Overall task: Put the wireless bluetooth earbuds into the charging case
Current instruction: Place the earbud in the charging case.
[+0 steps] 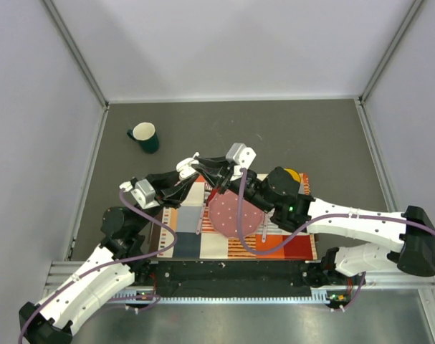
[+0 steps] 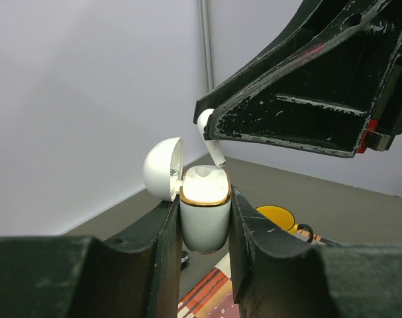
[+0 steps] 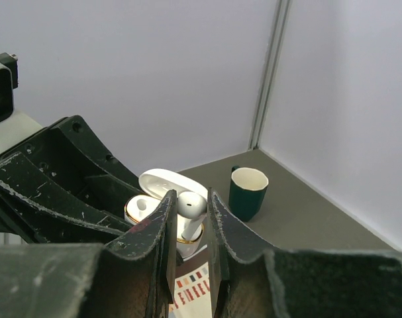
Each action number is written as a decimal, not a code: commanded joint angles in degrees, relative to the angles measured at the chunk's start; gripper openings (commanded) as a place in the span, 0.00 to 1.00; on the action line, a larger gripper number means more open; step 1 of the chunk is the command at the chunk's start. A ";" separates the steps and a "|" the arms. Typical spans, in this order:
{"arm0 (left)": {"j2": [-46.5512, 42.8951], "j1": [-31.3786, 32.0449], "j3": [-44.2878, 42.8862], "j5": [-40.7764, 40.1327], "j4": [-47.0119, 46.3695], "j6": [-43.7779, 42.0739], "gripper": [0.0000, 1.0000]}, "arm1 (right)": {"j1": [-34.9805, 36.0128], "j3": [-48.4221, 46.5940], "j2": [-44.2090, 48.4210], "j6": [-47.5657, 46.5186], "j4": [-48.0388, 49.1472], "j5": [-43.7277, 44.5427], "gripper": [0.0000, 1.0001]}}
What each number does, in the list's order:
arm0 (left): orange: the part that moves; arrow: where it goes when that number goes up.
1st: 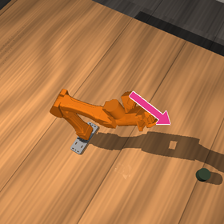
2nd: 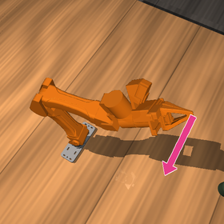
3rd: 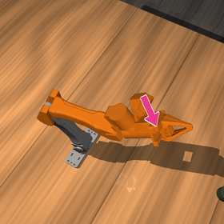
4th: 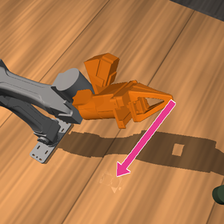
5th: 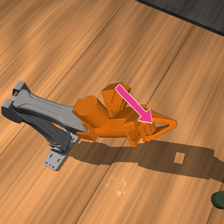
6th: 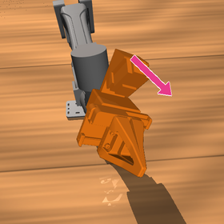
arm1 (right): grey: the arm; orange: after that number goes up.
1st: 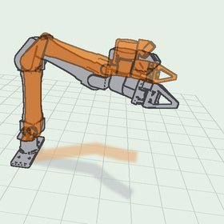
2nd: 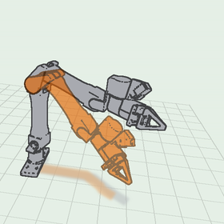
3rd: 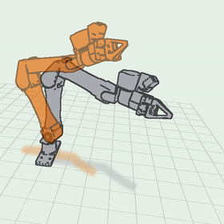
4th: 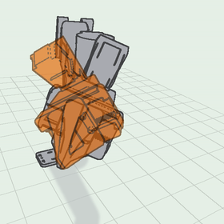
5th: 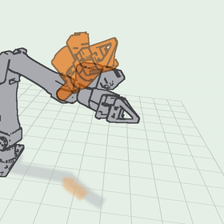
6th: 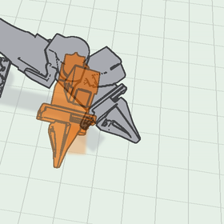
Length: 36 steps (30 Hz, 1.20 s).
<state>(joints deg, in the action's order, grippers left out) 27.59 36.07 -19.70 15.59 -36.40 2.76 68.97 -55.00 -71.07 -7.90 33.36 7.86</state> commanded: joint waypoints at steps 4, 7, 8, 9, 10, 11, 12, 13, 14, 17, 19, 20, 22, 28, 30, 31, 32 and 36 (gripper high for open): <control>-0.87 0.22 -0.16 0.49 -2.53 -0.66 0.00 | 1.26 -1.77 -1.18 0.61 3.46 0.14 0.00; -0.88 0.22 -0.07 0.66 -2.71 -0.39 0.00 | 1.25 -1.86 -1.62 0.43 3.64 0.67 0.00; -0.96 0.22 -0.07 0.58 -2.88 -0.30 0.00 | 1.26 -1.78 -1.70 0.43 3.81 0.75 0.00; -1.05 0.22 -0.07 0.66 -2.80 -0.30 0.00 | 1.26 -1.77 -1.79 0.52 3.99 0.67 0.00; -1.05 0.22 -0.07 0.40 -2.88 -0.22 0.00 | 1.34 -1.69 -1.88 0.52 3.99 0.75 0.00; -1.14 0.22 -0.07 0.40 -2.97 -0.13 0.00 | 1.26 -1.60 -2.06 0.43 4.08 0.84 0.00; -1.14 0.22 -0.07 0.31 -2.97 -0.13 0.00 | 1.34 -1.51 -2.23 0.26 4.34 0.84 0.00; -1.31 0.22 -0.07 0.23 -3.06 -0.04 0.00 | 1.34 -1.25 -2.32 0.17 4.51 1.02 0.00; -1.40 0.22 -0.07 0.14 -3.23 0.05 0.00 | 1.34 -1.16 -2.41 -0.01 4.69 1.11 0.00; -1.49 0.22 -0.07 -0.04 -3.59 0.57 0.00 | 1.34 -0.63 -2.85 -0.18 5.57 1.02 0.00; -1.49 0.22 -0.07 -0.21 -3.85 0.84 0.00 | 1.43 -0.46 -3.11 -0.36 5.75 0.93 0.00; -1.49 0.22 0.02 -0.39 -4.20 1.19 0.00 | 1.60 -0.37 -3.02 -0.80 5.66 1.11 0.00; -1.49 0.22 0.10 -0.83 -4.64 1.54 0.00 | 1.61 0.07 -2.94 -1.50 5.75 1.11 0.00; -1.14 0.22 0.10 -2.41 -4.82 2.42 0.00 | 1.87 1.39 -2.15 -3.78 5.66 0.14 0.00; -1.23 0.22 0.10 -2.94 -4.64 2.51 0.00 | 1.96 1.65 -1.79 -5.71 5.13 -0.30 0.00; -1.14 0.22 0.02 -3.03 -4.56 2.60 0.00 | 2.05 1.65 -1.53 -6.42 4.87 -0.47 0.00; -1.14 0.22 0.02 -3.46 -4.47 2.68 0.00 | 2.05 1.65 -1.44 -7.90 3.91 -1.34 0.00; -0.96 0.22 -0.16 -3.90 -4.47 2.86 0.00 | 2.13 2.27 -0.83 -10.20 3.46 -2.05 0.00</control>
<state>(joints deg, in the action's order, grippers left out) 26.76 36.18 -19.16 14.20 -35.97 4.80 69.71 -53.95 -73.65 -14.48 38.06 7.84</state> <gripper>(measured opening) 0.335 0.191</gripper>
